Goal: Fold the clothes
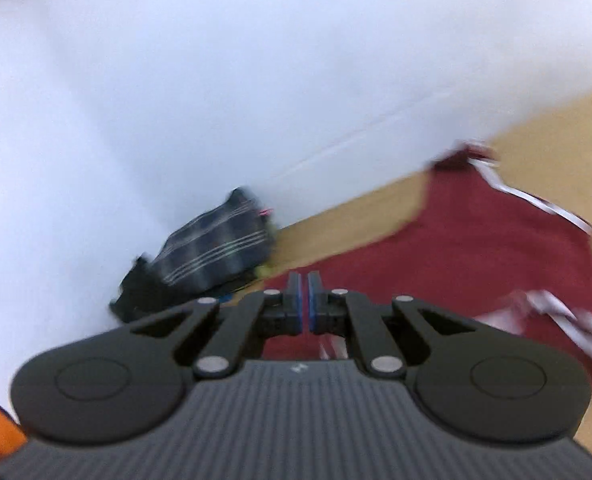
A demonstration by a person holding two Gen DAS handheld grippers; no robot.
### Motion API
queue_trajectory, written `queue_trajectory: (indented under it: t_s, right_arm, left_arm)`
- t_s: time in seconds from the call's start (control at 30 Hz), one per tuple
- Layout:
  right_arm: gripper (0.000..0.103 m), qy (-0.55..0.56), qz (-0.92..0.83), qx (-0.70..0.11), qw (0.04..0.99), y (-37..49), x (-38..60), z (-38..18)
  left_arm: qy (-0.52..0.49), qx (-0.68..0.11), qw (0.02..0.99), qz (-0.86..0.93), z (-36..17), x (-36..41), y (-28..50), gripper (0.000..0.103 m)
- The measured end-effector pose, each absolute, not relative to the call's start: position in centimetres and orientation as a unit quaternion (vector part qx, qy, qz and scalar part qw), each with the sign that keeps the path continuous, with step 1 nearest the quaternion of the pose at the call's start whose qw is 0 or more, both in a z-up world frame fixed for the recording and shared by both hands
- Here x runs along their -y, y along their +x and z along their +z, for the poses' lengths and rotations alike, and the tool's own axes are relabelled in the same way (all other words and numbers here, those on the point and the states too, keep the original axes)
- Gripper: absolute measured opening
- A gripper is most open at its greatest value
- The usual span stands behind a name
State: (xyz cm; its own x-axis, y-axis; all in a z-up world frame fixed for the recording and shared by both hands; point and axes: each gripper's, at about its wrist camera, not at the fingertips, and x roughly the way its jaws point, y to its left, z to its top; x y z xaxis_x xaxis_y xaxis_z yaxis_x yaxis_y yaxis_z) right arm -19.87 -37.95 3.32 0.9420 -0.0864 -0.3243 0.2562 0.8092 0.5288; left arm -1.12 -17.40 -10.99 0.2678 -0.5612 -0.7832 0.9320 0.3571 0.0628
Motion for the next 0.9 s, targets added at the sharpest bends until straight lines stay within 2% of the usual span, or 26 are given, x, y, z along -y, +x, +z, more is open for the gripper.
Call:
queue_trajectory:
  t_s: [0.2,0.3,0.53,0.7,0.8,0.9]
  right_arm:
    - [0.008,0.277,-0.056,-0.209,0.936,-5.8,37.6,0.9]
    - [0.009,0.303,-0.091,-0.249,0.915,-4.4,37.5,-1.7]
    - [0.011,0.354,-0.182,-0.343,0.851,-14.2,37.3,-8.2]
    - [0.011,0.378,-0.192,-0.337,0.841,-21.9,34.9,-9.7]
    - [0.011,0.367,-0.103,-0.356,0.853,-22.0,32.9,-10.7]
    - [0.011,0.319,-0.051,-0.372,0.870,-20.2,30.6,-12.2]
  left_arm:
    - [0.247,-0.369,0.768,-0.461,-11.3,14.4,1.3,0.068]
    - [0.229,-0.384,0.752,-0.483,-11.6,13.5,1.7,0.068]
    - [0.212,-0.421,0.689,-0.551,-12.5,14.7,0.2,0.070]
    - [0.211,-0.412,0.684,-0.564,-10.5,13.1,-1.2,0.071]
    - [0.212,-0.421,0.673,-0.570,-9.5,12.5,-1.3,0.072]
    - [0.172,-0.457,0.649,-0.583,-10.0,12.3,-1.5,0.073]
